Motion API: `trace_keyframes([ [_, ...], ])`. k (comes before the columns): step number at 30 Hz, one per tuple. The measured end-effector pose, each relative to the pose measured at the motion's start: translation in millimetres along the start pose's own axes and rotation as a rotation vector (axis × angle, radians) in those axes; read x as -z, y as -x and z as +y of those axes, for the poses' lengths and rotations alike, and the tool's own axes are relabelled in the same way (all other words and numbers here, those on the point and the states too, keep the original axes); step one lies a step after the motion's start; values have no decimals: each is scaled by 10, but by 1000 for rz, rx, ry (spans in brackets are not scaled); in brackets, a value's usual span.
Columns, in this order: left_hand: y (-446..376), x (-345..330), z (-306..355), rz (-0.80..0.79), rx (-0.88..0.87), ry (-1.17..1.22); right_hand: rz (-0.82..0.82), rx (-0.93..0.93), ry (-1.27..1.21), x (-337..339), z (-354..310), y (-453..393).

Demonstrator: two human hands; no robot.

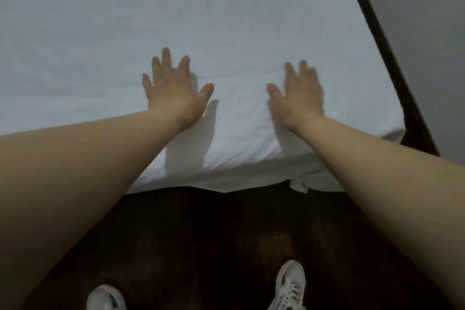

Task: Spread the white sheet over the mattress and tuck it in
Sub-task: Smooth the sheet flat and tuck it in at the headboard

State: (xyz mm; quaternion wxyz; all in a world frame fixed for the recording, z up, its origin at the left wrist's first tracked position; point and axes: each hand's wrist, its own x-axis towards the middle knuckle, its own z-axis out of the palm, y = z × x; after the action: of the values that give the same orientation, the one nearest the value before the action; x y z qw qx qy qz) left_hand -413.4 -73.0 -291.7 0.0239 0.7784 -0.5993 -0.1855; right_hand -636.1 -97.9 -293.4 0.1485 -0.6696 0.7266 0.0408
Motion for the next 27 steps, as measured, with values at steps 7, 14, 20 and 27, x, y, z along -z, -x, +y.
trace_keyframes([
  [7,-98,-706,1044,-172,48,-160,-35,235,156,-258,939,-92],
  [14,-406,-220,1388,-416,262,-256,-228,-131,132,628,2042,-434],
  [20,-686,-377,2063,-305,209,-142,-189,394,140,503,1283,-1032],
  [27,-1000,-122,2108,-545,224,-201,-349,240,183,486,1619,-1137],
])
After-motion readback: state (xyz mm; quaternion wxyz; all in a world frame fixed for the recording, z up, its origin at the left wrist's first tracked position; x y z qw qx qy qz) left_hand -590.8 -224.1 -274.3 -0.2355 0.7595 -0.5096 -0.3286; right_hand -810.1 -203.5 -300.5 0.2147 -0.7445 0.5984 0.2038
